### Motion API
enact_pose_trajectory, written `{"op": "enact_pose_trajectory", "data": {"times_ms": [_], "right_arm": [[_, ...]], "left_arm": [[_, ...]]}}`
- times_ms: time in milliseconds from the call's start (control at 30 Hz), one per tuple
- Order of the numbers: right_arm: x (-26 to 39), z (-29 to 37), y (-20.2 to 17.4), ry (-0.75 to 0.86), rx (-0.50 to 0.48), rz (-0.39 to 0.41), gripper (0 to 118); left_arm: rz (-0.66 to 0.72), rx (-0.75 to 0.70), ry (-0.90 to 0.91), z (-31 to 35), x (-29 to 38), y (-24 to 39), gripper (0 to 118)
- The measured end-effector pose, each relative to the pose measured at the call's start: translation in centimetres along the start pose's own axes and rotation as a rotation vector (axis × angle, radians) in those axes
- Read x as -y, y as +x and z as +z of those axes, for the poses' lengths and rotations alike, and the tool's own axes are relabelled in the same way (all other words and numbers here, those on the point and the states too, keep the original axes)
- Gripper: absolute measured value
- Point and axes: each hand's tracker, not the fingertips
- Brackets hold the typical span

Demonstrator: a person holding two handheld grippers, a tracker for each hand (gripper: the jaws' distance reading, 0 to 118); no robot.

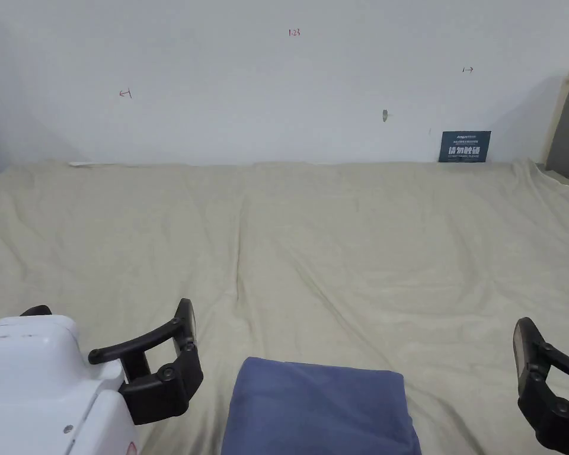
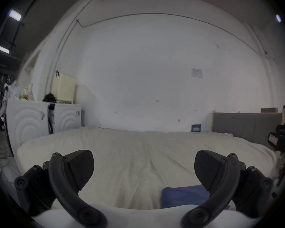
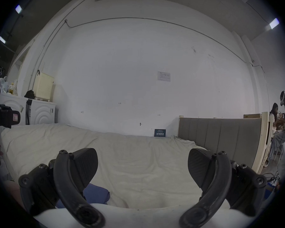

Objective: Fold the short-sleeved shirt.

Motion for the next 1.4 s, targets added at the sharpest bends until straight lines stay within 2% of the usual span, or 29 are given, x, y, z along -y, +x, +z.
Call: {"op": "enact_pose_trajectory", "data": {"times_ms": [100,267,333,367,400,433,467,500,533,600,633,700,833,867,933,967,1033,1100,1200,1267,1300,1333,1400], "right_arm": [[-0.2,-0.1,0.4,0.028,-0.041,-0.03,111],[-0.5,-0.3,0.5,0.011,-0.059,-0.046,111],[-0.7,-0.5,0.7,0.001,-0.088,-0.084,110],[-0.8,-0.5,0.8,0.002,-0.088,-0.089,109],[-0.8,-0.6,0.7,0.004,-0.088,-0.09,101],[-0.9,-0.5,0.6,0.011,-0.085,-0.091,83],[-1.0,-0.5,0.5,0.026,-0.09,-0.095,57],[-1.1,-0.5,0.4,0.035,-0.085,-0.088,18],[-1.3,-0.7,0.3,0.039,-0.072,-0.082,7],[-1.6,-0.9,-0.1,0.045,-0.068,-0.083,5],[-1.8,-1.2,-0.1,0.042,-0.085,-0.093,0],[-2.3,-2.0,-0.3,0.007,-0.138,-0.1,0],[-3.1,-5.0,-2.5,-0.139,-0.331,-0.022,0],[-3.0,-6.4,-3.4,-0.236,-0.415,0.006,0],[-1.9,-10.2,-5.6,-0.604,-0.587,0.048,0],[-0.3,-11.9,-6.8,-0.792,-0.659,0.04,0],[3.1,-13.9,-8.4,-1.023,-0.728,0.008,0],[6.2,-14.6,-9.6,-1.097,-0.684,0.038,0],[9.4,-15.7,-10.2,-1.162,-0.596,0.153,0],[10.3,-15.9,-9.7,-1.171,-0.635,0.049,0],[10.2,-16.1,-9.5,-1.167,-0.624,0.011,0],[10.1,-16.5,-9.3,-1.191,-0.623,-0.012,0],[10.2,-16.5,-8.8,-1.191,-0.638,-0.007,0]], "left_arm": [[-0.016,-0.043,-0.021,-0.3,-0.2,-0.5,118],[0.029,-0.003,-0.001,0.1,-0.2,-1.6,118],[0.014,-0.017,-0.032,-0.2,-0.2,-1.5,118],[0.007,-0.015,-0.027,-0.1,0.0,-1.5,114],[-0.005,0.008,-0.013,0.1,0.1,-1.8,98],[-0.02,0.015,-0.003,0.2,0.3,-1.8,68],[-0.065,-0.032,0.018,0.2,0.1,-1.4,29],[-0.086,-0.069,0.021,0.1,0.2,-1.2,3],[-0.093,-0.095,0.034,0.0,0.3,-1.4,3],[-0.021,-0.018,0.037,0.0,0.3,-2.0,3],[-0.016,-0.031,0.023,-0.2,0.2,-2.2,3],[-0.016,-0.045,0.018,-0.7,0.4,-2.5,3],[0.001,-0.027,-0.029,-1.4,0.3,-3.4,2],[0.009,-0.006,-0.057,-1.7,0.3,-3.6,2],[0.045,0.044,-0.138,-2.4,0.5,-4.3,2],[0.075,0.079,-0.196,-2.9,0.7,-4.8,2],[0.148,0.158,-0.307,-4.1,1.3,-5.8,2],[0.24,0.231,-0.424,-5.5,2.1,-7.0,2],[0.366,0.33,-0.615,-8.6,3.6,-8.8,2],[0.449,0.394,-0.75,-11.2,4.9,-10.0,2],[0.496,0.436,-0.816,-12.4,5.5,-10.4,2],[0.56,0.486,-0.877,-13.7,6.4,-10.7,2],[0.657,0.591,-0.989,-15.8,8.3,-10.7,2]]}}
